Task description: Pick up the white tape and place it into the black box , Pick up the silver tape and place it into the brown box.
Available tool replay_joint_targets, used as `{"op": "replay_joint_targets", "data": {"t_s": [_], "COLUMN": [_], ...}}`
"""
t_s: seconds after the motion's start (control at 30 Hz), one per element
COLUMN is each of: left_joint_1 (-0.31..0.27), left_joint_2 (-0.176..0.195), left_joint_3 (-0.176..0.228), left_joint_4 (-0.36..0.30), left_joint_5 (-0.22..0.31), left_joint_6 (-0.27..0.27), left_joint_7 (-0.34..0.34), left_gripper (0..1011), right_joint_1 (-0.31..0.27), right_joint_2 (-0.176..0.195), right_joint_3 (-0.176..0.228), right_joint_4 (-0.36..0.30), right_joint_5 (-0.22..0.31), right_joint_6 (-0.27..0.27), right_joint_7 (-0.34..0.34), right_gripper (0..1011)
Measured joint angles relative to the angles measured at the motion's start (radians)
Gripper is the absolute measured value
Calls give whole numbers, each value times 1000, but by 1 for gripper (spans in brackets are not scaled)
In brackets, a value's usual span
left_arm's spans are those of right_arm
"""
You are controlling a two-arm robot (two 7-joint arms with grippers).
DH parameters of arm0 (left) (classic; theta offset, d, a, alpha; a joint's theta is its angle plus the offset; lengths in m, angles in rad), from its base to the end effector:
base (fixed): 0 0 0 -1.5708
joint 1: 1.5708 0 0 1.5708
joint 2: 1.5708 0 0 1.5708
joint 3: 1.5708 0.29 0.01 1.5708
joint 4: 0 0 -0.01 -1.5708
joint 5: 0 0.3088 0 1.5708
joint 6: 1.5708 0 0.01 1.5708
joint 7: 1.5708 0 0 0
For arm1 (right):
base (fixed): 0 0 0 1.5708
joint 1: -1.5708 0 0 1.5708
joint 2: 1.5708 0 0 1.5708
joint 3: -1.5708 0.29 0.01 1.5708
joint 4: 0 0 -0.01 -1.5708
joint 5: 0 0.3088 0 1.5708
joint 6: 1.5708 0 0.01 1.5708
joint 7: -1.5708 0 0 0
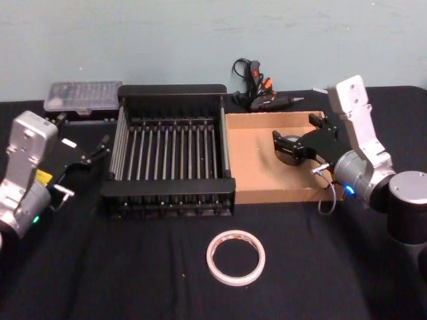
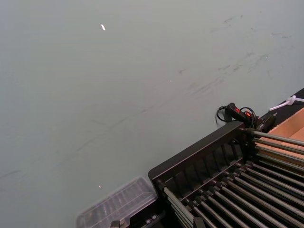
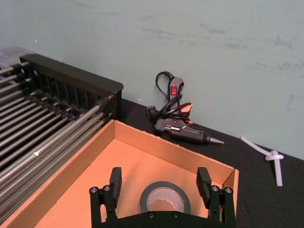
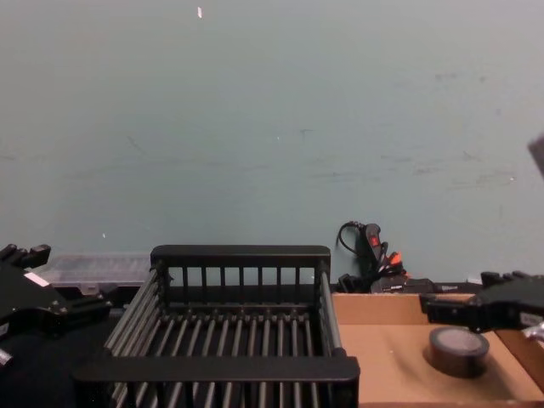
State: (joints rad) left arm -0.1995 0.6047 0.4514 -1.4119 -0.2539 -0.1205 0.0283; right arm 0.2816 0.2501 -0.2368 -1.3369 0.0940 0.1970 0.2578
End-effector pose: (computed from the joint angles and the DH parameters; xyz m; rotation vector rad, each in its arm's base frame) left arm 0.3581 0.0827 -0.3023 0.3046 -0.2850 1.2480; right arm 0.4023 -0.0207 -0.2815 -0.3065 0.0122 -1.1597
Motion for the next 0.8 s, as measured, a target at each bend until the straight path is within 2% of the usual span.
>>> {"op": "replay_joint_targets", "data": {"t_s": [0.23,0.3,0.47,0.8], "left_joint_1": [0,0,0,0], "left_joint_2": [0,0,0,0], "left_joint_3": [0,0,0,0], "left_joint_4": [0,0,0,0], "left_joint_5": [0,0,0,0], "left_joint_6": [0,0,0,0], "left_joint_7": [0,0,0,0], "left_gripper": [1001,1001,1002,1001], "right_joint_1": [-67,-102,-163,-277], "right_joint_2": [32,53,91,167], "right_joint_3": [19,23,28,17], "right_joint_4": [-104,-155,-233,-356], "right_joint_5": [26,40,65,104], "right_joint_6": [7,9,9,12], "right_joint_7": [27,45,71,112], "right_gripper": [1002,1002,1002,1002]}}
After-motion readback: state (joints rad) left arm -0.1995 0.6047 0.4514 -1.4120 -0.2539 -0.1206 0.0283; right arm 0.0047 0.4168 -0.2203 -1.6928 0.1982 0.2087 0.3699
